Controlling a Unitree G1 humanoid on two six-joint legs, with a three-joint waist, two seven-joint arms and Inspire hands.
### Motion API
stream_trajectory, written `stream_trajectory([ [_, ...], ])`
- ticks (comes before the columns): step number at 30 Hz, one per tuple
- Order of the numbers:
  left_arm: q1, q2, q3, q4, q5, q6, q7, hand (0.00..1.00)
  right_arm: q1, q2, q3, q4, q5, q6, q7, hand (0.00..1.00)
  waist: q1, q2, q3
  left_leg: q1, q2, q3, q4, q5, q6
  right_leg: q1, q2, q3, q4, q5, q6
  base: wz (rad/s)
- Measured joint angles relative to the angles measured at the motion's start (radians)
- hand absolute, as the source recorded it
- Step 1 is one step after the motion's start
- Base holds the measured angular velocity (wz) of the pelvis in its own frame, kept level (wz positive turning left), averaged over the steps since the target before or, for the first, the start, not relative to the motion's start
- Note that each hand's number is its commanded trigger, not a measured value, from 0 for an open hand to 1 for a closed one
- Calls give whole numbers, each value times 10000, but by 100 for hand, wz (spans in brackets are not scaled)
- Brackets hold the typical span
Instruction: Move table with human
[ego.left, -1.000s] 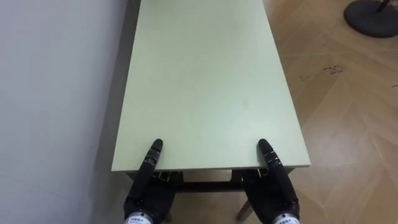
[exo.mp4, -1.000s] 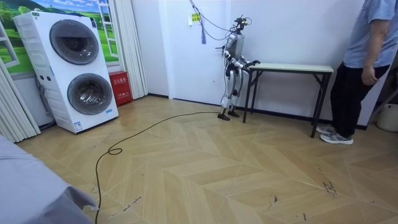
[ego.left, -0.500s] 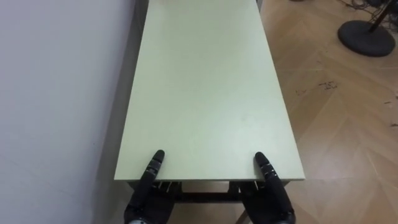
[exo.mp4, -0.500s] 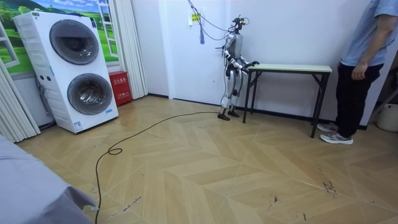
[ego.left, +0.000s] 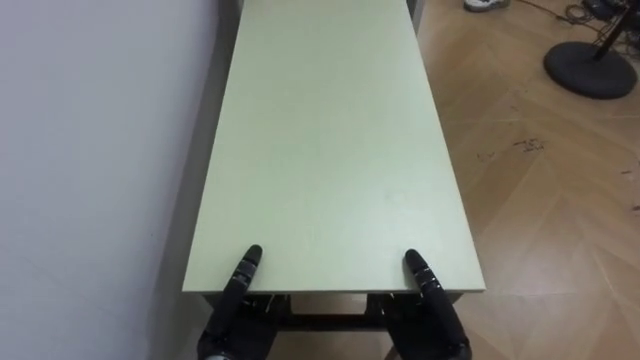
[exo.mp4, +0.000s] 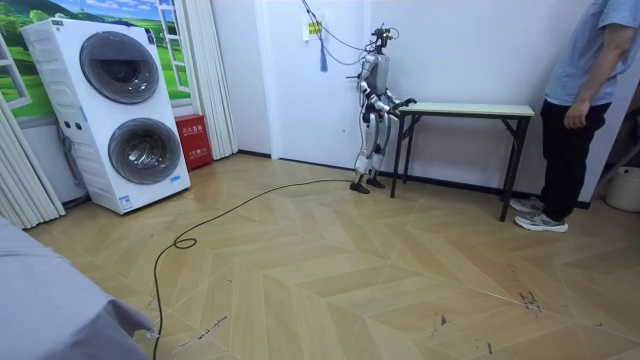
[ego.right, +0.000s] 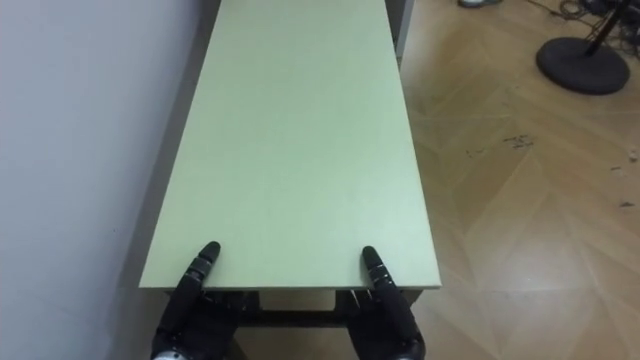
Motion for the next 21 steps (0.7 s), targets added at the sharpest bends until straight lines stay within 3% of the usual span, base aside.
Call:
stream_trajectory([
  [1,-26,3,18,125,96,0,-128,0,-18,8,-19,86,-90,23,96,0,0,22,-14,-1,9,-1,2,-1,-8,0,9,-1,1,0,0,0],
  [3,-207,174,22,791,1342,-83,-610,0,-94,-39,-35,385,-812,59,423,0,1,0,-5,17,22,-11,5,-23,-48,19,33,-1,-12,-20,-35,-4],
  [6,-536,161,162,1596,2052,-84,-974,0,-250,-30,-73,992,-1406,182,595,0,4,-39,-25,150,41,-56,23,-52,-90,219,72,-1,-135,0,-67,3],
  [10,-662,160,231,2008,2316,-67,-1249,0,-279,-41,-98,1186,-1448,292,635,0,-2,-83,-27,183,56,-79,54,-78,-118,296,99,-10,-178,2,-71,0],
  [15,-714,149,453,2482,2414,-56,-1735,0,-336,-36,-128,1630,-1478,620,974,0,0,-116,-132,206,121,-79,62,-108,-170,331,160,-31,-177,24,-107,0],
  [21,-824,151,593,3032,2651,-55,-2167,0,-588,-80,-177,2414,-1659,723,1497,0,-1,-53,-155,349,155,-81,-7,-119,-189,442,178,-37,-206,25,-109,0],
])
